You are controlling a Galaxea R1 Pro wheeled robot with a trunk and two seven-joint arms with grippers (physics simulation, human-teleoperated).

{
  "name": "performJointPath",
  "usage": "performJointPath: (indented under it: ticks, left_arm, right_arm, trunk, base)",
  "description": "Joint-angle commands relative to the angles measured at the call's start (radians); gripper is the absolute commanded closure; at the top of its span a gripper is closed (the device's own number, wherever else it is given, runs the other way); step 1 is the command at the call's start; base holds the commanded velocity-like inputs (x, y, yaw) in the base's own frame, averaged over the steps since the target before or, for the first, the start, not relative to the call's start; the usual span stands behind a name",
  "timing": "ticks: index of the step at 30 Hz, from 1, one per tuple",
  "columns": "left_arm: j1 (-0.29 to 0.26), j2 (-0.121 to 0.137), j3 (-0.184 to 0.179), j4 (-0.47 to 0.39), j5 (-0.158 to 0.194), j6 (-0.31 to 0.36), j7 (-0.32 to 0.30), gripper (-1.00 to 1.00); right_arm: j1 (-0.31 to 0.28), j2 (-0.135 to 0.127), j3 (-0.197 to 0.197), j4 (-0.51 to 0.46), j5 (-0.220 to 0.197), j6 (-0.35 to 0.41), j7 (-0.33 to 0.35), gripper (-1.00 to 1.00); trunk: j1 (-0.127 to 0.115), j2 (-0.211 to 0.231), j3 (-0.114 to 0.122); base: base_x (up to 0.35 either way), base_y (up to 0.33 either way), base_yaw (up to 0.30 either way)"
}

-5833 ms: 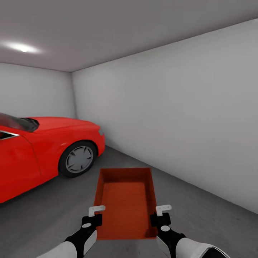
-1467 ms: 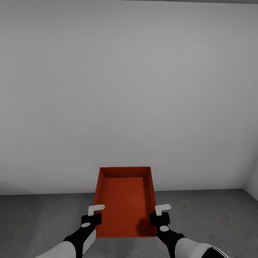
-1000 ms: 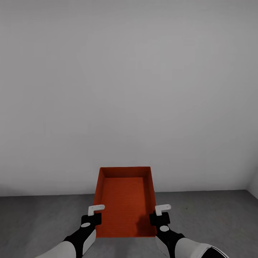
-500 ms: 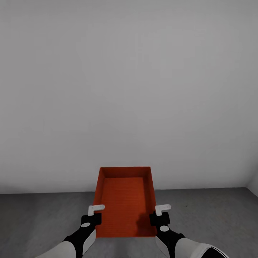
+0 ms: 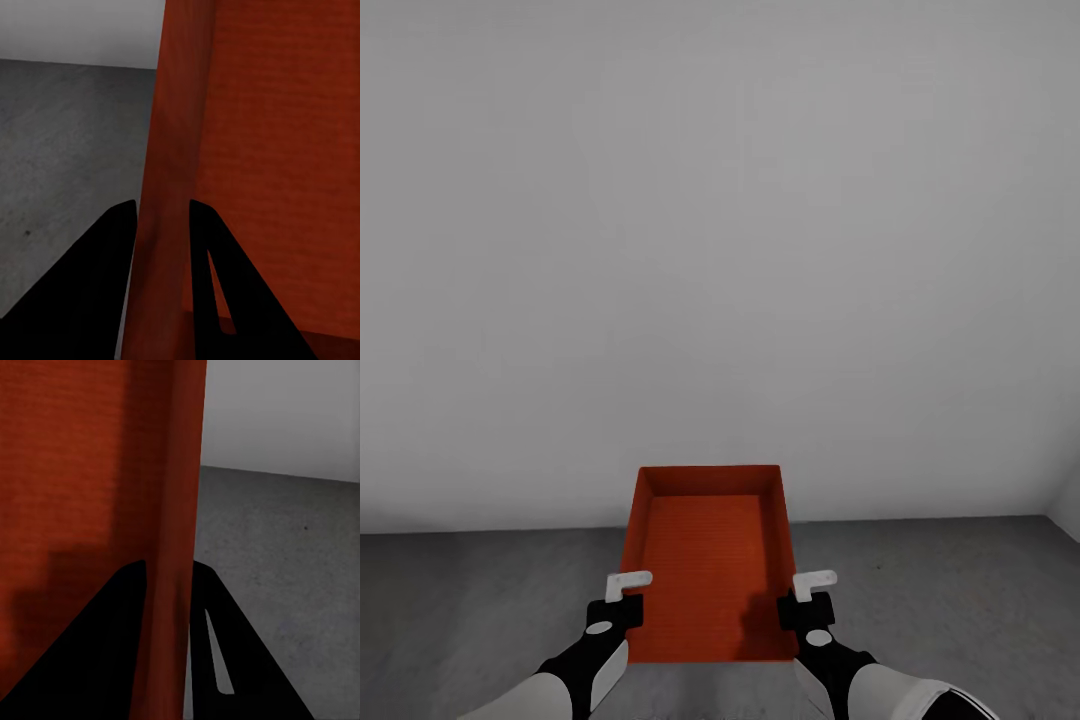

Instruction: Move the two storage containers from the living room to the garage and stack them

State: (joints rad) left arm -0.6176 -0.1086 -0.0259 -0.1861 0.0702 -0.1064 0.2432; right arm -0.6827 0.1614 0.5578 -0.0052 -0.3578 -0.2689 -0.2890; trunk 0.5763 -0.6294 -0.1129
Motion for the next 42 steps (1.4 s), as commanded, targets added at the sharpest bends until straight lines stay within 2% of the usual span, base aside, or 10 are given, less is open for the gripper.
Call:
performJointPath:
  ticks: [1,42]
  left_arm:
    - [-0.001,0.0,0.009,0.0,-0.001,-0.006,0.013,1.0]
    - [-0.001,0.0,0.009,0.004,0.0,-0.006,0.013,1.0]
  right_arm:
    - [-0.001,0.003,-0.033,-0.01,0.005,0.002,-0.004,1.0]
    - [-0.001,0.003,-0.033,-0.01,0.005,0.002,-0.004,1.0]
  trunk:
    - [0.0,-0.002,-0.003]
    - [0.0,-0.002,-0.068]
  base:
    - [0.0,0.0,0.0]
    - [0.0,0.0,0.0]
